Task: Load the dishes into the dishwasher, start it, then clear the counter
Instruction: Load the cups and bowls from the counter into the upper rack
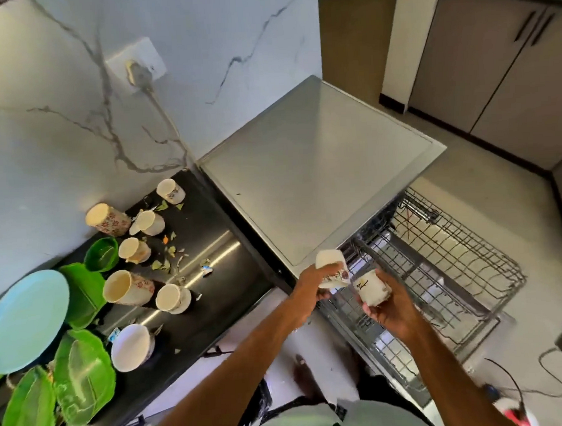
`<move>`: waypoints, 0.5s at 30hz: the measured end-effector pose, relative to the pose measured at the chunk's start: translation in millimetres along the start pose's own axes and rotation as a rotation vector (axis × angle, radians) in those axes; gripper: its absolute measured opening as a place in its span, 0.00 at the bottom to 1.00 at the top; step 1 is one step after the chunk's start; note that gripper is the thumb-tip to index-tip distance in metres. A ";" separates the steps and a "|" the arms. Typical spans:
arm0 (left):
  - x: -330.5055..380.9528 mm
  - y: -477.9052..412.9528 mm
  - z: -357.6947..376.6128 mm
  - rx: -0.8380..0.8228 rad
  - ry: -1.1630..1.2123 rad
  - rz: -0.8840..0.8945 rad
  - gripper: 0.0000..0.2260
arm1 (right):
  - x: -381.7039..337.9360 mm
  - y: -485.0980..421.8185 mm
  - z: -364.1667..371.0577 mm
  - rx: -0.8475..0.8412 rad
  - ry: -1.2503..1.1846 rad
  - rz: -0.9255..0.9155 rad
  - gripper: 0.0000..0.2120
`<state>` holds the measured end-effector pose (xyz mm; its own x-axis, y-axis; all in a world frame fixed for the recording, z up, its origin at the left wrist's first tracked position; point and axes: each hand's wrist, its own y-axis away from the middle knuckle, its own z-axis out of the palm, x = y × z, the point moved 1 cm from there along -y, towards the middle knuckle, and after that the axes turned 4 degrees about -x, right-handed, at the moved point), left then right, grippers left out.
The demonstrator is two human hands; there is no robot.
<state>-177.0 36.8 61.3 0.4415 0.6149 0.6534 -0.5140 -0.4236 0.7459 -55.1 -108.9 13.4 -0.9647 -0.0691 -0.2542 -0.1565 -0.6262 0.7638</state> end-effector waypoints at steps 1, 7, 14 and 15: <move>-3.9 -5.2 11.3 0.006 -0.051 0.014 0.17 | -7.6 -3.6 -9.4 0.020 0.004 -0.005 0.14; -52.5 -50.5 53.0 -0.050 -0.294 0.006 0.20 | -35.2 -36.3 -59.5 0.192 0.171 -0.052 0.13; -110.2 -129.3 61.2 0.025 -0.380 -0.013 0.26 | -24.4 -101.5 -116.3 0.422 0.473 -0.114 0.17; -115.4 -141.3 59.0 0.054 -0.410 -0.010 0.26 | -20.8 -112.4 -120.2 0.438 0.494 -0.106 0.18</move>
<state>-111.9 -13.5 -111.9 0.7079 0.3080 0.6356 -0.4739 -0.4601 0.7508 8.0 -130.5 -138.4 -0.7454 -0.4369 -0.5036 -0.4176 -0.2827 0.8635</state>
